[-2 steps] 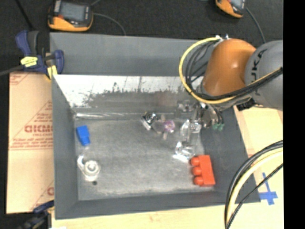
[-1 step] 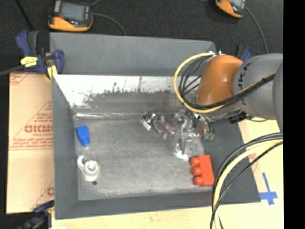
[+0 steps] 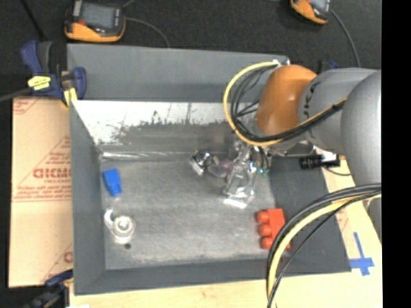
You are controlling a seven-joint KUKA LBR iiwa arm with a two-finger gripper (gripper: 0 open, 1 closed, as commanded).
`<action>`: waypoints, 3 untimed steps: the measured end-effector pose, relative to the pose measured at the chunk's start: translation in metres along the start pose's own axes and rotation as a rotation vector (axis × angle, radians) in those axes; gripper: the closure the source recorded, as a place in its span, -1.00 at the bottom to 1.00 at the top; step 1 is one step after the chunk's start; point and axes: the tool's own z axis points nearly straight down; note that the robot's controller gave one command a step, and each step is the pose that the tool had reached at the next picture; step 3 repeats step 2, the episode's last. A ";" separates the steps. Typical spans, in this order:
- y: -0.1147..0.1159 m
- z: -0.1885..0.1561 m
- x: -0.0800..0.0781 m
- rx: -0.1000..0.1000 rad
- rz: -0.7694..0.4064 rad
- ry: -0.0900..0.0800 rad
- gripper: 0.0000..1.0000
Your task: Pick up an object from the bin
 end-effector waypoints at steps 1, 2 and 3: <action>-0.001 0.000 0.000 0.002 -0.001 -0.002 1.00; 0.031 -0.141 -0.005 0.000 -0.021 -0.007 1.00; 0.031 -0.141 -0.005 0.000 -0.021 -0.007 1.00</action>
Offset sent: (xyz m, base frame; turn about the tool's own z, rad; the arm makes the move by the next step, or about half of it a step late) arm 0.0000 0.0000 0.0000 0.0000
